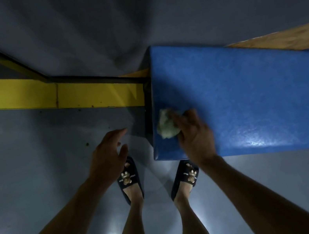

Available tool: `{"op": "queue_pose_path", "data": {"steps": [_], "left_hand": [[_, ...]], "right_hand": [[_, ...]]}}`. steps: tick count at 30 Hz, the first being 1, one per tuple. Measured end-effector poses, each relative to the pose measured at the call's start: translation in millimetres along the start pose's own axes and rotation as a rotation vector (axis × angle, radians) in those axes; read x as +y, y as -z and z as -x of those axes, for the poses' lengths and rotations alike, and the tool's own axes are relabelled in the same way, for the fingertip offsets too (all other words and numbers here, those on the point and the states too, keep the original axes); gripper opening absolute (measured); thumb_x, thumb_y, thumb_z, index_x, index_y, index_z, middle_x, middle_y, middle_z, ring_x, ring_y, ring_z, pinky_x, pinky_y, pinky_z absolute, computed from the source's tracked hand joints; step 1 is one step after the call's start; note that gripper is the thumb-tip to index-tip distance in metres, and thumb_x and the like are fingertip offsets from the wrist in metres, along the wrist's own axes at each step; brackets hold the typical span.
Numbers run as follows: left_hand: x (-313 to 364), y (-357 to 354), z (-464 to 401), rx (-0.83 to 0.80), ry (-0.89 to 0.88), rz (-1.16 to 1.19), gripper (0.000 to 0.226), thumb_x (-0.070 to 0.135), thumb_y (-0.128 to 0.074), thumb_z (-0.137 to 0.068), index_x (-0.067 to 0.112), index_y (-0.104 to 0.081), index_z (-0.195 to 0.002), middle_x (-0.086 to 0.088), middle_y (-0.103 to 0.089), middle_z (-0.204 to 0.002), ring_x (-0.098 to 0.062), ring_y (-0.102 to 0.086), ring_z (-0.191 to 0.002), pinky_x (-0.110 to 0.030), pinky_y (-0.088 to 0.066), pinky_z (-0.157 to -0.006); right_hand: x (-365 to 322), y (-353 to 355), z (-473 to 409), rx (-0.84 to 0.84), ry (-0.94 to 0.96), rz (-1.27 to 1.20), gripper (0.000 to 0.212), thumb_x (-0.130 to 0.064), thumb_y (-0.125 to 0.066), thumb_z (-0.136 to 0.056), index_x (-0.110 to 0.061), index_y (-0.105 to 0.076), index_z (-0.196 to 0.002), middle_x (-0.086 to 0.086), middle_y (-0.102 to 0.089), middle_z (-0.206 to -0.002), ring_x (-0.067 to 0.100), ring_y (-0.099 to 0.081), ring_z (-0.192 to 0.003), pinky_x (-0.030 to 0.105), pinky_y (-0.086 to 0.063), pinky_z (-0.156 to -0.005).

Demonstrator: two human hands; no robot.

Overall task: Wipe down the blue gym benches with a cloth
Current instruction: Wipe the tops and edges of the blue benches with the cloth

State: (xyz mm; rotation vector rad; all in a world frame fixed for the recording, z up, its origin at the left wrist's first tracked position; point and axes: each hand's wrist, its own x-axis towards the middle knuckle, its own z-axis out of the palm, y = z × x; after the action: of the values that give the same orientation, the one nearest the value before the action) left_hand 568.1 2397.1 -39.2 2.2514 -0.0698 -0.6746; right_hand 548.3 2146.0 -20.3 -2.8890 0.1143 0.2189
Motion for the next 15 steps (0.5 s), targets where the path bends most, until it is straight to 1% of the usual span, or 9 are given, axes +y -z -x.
{"op": "queue_pose_path", "data": {"steps": [1,3,5,7,9,10,11,14,15], "left_hand": [[-1,0,1,-0.005,0.004,0.010,0.046,0.016,-0.057,-0.095,0.020,-0.048,-0.140,-0.001,-0.053,-0.138,-0.010,-0.059,-0.102,-0.024,-0.042,-0.082],[-3,-1,2,-0.014,0.016,0.023,0.045,0.015,-0.056,-0.095,0.021,-0.049,-0.140,-0.001,-0.053,-0.138,-0.014,-0.062,-0.105,-0.025,-0.043,-0.084],[-5,-1,3,-0.018,0.039,0.017,0.045,0.016,-0.055,-0.096,0.023,-0.048,-0.140,0.001,-0.053,-0.139,-0.014,-0.062,-0.106,-0.026,-0.044,-0.087],[-7,-2,2,-0.027,0.063,0.003,0.045,0.019,-0.054,-0.097,0.026,-0.047,-0.141,0.003,-0.052,-0.140,-0.012,-0.062,-0.107,-0.026,-0.045,-0.088],[-9,-1,2,-0.040,0.082,0.000,0.045,0.020,-0.053,-0.097,0.029,-0.047,-0.141,0.005,-0.052,-0.139,-0.012,-0.061,-0.109,-0.029,-0.049,-0.090],[-11,-2,3,-0.036,0.072,-0.001,0.045,0.019,-0.054,-0.096,0.029,-0.048,-0.140,0.006,-0.052,-0.138,-0.012,-0.062,-0.109,-0.030,-0.050,-0.090],[-13,-2,3,-0.027,0.057,-0.004,0.045,0.019,-0.055,-0.096,0.030,-0.048,-0.139,0.005,-0.054,-0.137,-0.012,-0.063,-0.108,-0.030,-0.051,-0.089],[-16,-3,3,-0.013,0.055,0.013,0.046,0.019,-0.056,-0.095,0.030,-0.048,-0.139,0.006,-0.055,-0.136,-0.011,-0.062,-0.111,-0.029,-0.051,-0.090],[-16,-4,2,-0.010,0.055,0.018,0.046,0.019,-0.056,-0.096,0.029,-0.048,-0.140,0.006,-0.055,-0.136,-0.011,-0.062,-0.112,-0.029,-0.051,-0.091]], "right_hand": [[-10,-6,12,-0.039,0.103,-0.013,0.054,-0.011,-0.070,-0.076,-0.025,-0.061,-0.126,0.007,-0.055,-0.108,0.024,-0.059,-0.080,0.029,-0.048,-0.065],[-22,-14,35,-0.190,0.330,-0.004,0.054,-0.015,-0.072,-0.070,-0.027,-0.062,-0.122,0.004,-0.058,-0.108,0.023,-0.062,-0.086,0.034,-0.055,-0.073],[-19,-13,39,-0.308,0.507,0.044,0.058,-0.021,-0.075,-0.061,-0.028,-0.065,-0.117,0.003,-0.060,-0.109,0.023,-0.064,-0.085,0.037,-0.057,-0.072],[-11,-8,19,-0.363,0.640,0.117,0.060,-0.022,-0.081,-0.055,-0.030,-0.067,-0.113,0.003,-0.061,-0.110,0.022,-0.065,-0.081,0.035,-0.054,-0.070],[-5,-3,-19,-0.375,0.749,0.203,0.056,-0.025,-0.084,-0.056,-0.031,-0.069,-0.109,0.004,-0.062,-0.110,0.025,-0.065,-0.078,0.034,-0.052,-0.067],[-3,-1,-44,-0.344,0.742,0.210,0.050,-0.025,-0.085,-0.058,-0.031,-0.070,-0.105,0.006,-0.062,-0.108,0.029,-0.065,-0.076,0.035,-0.052,-0.065],[-3,3,-71,-0.294,0.663,0.180,0.043,-0.024,-0.084,-0.062,-0.030,-0.072,-0.103,0.008,-0.062,-0.106,0.033,-0.065,-0.075,0.037,-0.052,-0.065],[-14,12,-138,-0.149,0.294,0.187,0.034,-0.022,-0.071,-0.078,-0.030,-0.070,-0.112,0.010,-0.055,-0.115,0.033,-0.062,-0.091,0.040,-0.049,-0.080],[-20,10,-144,-0.125,0.225,0.216,0.035,-0.021,-0.066,-0.082,-0.030,-0.069,-0.116,0.010,-0.052,-0.120,0.032,-0.060,-0.095,0.041,-0.047,-0.083]]}}
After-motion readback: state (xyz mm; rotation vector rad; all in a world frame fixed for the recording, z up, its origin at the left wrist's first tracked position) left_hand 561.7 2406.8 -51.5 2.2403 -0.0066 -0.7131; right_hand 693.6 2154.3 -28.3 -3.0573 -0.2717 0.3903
